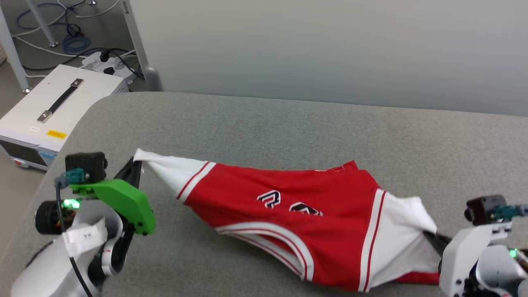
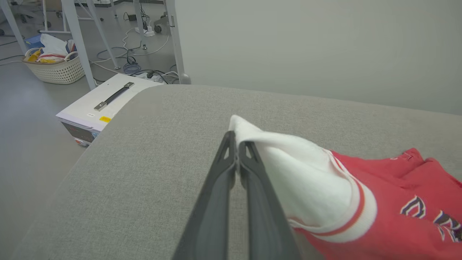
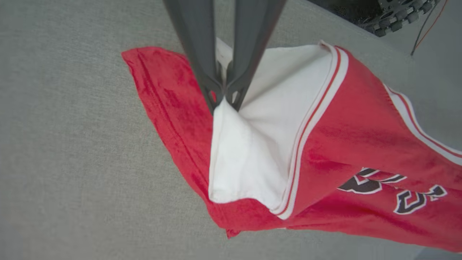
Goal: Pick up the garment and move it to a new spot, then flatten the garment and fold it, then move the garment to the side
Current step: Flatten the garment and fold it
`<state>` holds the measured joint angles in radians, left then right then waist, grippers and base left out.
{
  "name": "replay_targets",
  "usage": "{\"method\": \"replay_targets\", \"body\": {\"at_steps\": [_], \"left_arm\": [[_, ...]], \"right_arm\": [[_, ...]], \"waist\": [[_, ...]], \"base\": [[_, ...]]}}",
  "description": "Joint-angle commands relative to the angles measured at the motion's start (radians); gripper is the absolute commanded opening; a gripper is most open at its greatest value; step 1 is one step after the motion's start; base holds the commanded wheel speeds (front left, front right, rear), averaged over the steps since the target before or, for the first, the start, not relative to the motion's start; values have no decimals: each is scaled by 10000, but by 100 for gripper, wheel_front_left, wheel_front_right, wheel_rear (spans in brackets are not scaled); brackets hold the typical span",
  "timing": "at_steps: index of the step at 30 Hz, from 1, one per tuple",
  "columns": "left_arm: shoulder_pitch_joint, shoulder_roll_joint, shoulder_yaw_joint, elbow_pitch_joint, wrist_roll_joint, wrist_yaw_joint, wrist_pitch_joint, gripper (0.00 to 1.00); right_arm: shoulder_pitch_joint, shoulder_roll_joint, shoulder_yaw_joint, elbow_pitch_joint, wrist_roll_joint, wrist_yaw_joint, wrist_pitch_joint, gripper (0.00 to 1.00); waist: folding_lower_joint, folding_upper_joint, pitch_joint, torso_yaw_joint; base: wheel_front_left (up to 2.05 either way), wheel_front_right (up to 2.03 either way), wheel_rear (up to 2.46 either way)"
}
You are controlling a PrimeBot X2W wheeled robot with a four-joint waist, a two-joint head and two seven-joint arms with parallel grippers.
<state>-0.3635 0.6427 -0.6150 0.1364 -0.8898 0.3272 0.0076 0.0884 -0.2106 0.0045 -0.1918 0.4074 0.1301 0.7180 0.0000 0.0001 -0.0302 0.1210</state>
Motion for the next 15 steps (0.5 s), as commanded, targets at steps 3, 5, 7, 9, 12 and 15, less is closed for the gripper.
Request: {"method": "replay_targets", "body": {"at_steps": [3,5,7,9,12,15], "left_arm": [[-874,88,178,192,11,-374,220,0],[-1461,39,242,422,-55,-655,373,0],[-2137,-50,247,759,-29,-912,525,0],[-2914,-189,245,1164,63,-1145,615,0],[-4176,-485,188,1953,256,-1523,701,0],[-5418,-786,191,2915,444,-1877,621,0]], "right_arm": [[-1285,-374,-237,360,-97,6,-9,0],[-2056,-640,-278,761,-74,6,-17,0],[-2886,-913,-323,1244,-46,6,-125,0],[-3787,-1166,-400,1731,-67,6,-367,0],[-5182,-1528,-277,2487,-160,6,-736,0],[-6647,-1811,-80,3313,-230,6,-1174,0]], "waist": [[0,-1,213,-158],[0,-1,393,-194],[0,-1,580,-219],[0,-1,799,-237],[0,-1,1132,-272],[0,-1,1478,-354]], "base": [[0,0,0],[0,0,0],[0,0,0],[0,0,0],[0,0,0],[0,0,0]]}}
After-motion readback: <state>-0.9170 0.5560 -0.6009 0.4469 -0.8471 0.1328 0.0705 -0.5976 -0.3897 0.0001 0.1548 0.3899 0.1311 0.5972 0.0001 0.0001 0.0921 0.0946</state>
